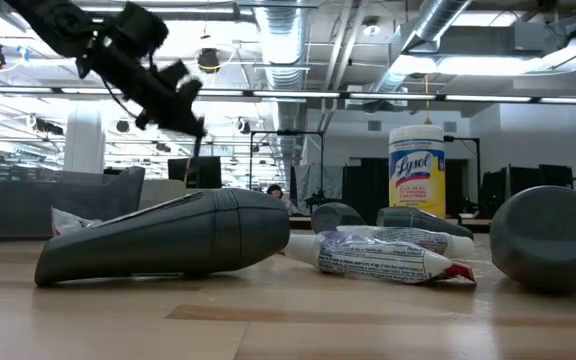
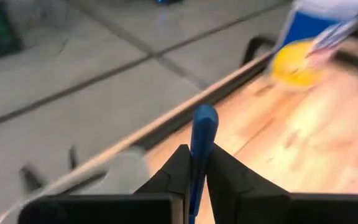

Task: Pick & Place Travel size toiletries
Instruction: Put the razor into the gray bin, then put the deodorant into the black bin

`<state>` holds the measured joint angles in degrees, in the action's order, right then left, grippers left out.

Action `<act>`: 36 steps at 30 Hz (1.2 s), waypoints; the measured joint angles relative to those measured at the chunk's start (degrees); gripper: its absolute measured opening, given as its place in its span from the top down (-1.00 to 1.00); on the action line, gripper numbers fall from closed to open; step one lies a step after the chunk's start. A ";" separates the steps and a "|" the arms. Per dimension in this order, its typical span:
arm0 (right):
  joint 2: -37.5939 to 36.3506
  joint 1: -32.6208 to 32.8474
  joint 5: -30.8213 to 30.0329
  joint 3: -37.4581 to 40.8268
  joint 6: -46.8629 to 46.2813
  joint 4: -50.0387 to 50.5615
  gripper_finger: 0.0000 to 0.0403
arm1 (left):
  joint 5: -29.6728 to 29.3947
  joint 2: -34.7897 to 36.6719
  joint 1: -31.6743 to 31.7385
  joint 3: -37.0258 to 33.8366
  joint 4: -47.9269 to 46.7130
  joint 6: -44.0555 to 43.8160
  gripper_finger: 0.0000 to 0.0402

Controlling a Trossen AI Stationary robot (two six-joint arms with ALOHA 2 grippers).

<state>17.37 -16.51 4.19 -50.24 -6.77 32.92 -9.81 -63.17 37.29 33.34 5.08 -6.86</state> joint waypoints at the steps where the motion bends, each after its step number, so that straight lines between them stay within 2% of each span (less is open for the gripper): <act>1: -1.86 0.00 -0.63 1.39 -1.18 -0.79 0.92 | -1.00 -0.94 0.28 0.00 -1.62 -0.96 0.87; 8: -9.44 0.00 -3.23 7.19 -5.54 -2.56 0.93 | -0.80 -8.29 1.38 -0.06 -6.59 -4.59 0.87; 14: -10.61 -0.11 -3.37 7.30 -6.36 -2.70 0.99 | -1.09 -12.13 1.39 0.03 -6.29 -5.63 0.87; 21: -10.68 -0.11 -3.35 7.33 -6.38 -1.89 0.98 | -3.23 -12.32 1.37 0.02 -6.95 -7.35 0.78; 27: -10.69 -0.11 -4.99 7.33 -6.40 -1.00 0.93 | -3.82 -12.20 1.25 0.02 -6.89 -5.29 0.45; 30: -10.70 -0.11 -7.21 7.33 -6.40 0.28 0.84 | -3.82 -12.20 1.04 0.02 -7.41 -5.15 0.17; 36: -10.70 -0.11 -7.24 7.33 -6.40 0.30 0.68 | -3.92 -8.93 1.04 0.00 -9.50 -5.83 -0.36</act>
<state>6.68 -16.62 -3.05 -42.92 -13.17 33.21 -13.73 -72.10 38.33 33.34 -4.42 -12.69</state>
